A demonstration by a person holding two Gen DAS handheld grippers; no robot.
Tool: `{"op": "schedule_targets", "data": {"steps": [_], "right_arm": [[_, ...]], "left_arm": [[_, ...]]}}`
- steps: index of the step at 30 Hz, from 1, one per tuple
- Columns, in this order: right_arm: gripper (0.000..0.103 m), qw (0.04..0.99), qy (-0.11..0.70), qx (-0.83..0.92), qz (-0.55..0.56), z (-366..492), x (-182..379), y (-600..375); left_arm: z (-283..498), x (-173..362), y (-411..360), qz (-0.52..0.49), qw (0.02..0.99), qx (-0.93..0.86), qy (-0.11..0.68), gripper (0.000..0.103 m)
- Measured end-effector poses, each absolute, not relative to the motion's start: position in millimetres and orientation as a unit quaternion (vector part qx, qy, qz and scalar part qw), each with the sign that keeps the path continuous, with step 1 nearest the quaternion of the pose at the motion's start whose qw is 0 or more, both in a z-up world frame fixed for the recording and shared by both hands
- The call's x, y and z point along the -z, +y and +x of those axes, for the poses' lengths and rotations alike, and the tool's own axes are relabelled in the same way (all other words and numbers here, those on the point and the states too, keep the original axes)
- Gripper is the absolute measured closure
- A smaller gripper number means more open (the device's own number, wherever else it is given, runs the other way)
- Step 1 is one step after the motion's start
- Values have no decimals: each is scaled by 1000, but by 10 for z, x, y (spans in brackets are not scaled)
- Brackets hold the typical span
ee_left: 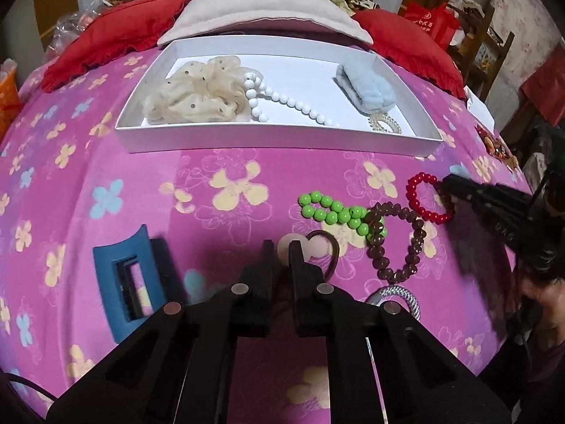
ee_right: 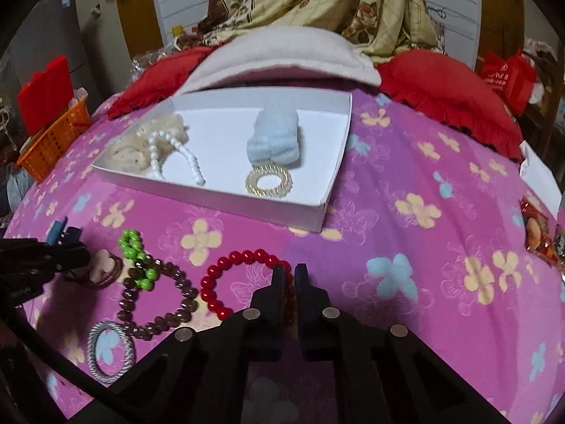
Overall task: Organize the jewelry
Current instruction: 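Lower the left gripper onto the pink heart hair tie and close on it, then grasp the red bead bracelet with the right gripper while the left gripper lifts the hair tie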
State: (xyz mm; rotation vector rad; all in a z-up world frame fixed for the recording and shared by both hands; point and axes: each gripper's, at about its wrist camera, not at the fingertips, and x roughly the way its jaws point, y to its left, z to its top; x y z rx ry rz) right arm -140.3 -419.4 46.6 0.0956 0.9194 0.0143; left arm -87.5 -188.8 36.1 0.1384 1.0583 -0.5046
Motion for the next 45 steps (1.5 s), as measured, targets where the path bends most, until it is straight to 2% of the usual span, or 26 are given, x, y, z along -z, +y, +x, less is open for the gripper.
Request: {"op": "schedule_targets", "data": {"steps": [4, 5, 8, 9, 15, 17, 19, 20, 21, 23, 25, 33, 45], "right_arm": [[99, 903, 428, -13, 37, -1486, -633, -4173], [99, 903, 427, -16, 38, -1492, -653, -4165], [99, 901, 431, -23, 47, -1506, -661, -4159], [99, 898, 435, -29, 54, -1507, -644, -4155], [97, 882, 467, -32, 48, -1417, -434, -4147], [92, 881, 469, -27, 51, -1379, -382, -4186], [78, 879, 474, -24, 50, -1341, -347, -4209], [78, 876, 478, -29, 53, -1318, -324, -4212], [77, 877, 477, -34, 51, -1305, -306, -4199], [77, 878, 475, -39, 35, -1295, -295, -4144], [95, 882, 469, -36, 25, -1287, -288, -4106], [95, 900, 432, -48, 40, -1411, -648, -4102], [95, 919, 388, -67, 16, -1314, -1252, -3975]], "left_arm": [[-909, -367, -1813, 50, 828, 242, 503, 96], [-927, -378, -1794, 40, 826, 250, 503, 91], [-948, -386, -1800, 34, 825, 254, 503, 48], [-966, -387, -1821, 38, 828, 254, 498, 45], [-972, -230, -2090, 118, 817, 243, 510, 46], [-1009, -200, -2185, 147, 821, 239, 497, 46], [-1016, -196, -2198, 144, 821, 248, 493, 53], [-1007, -198, -2195, 143, 821, 249, 493, 61], [-980, -199, -2177, 140, 822, 248, 493, 75], [-918, -203, -2117, 122, 819, 251, 502, 78], [-900, -208, -2076, 108, 817, 255, 506, 80], [-932, -371, -1883, 65, 823, 249, 506, 80], [-849, -930, -1865, 48, 854, 245, 457, 80]]}}
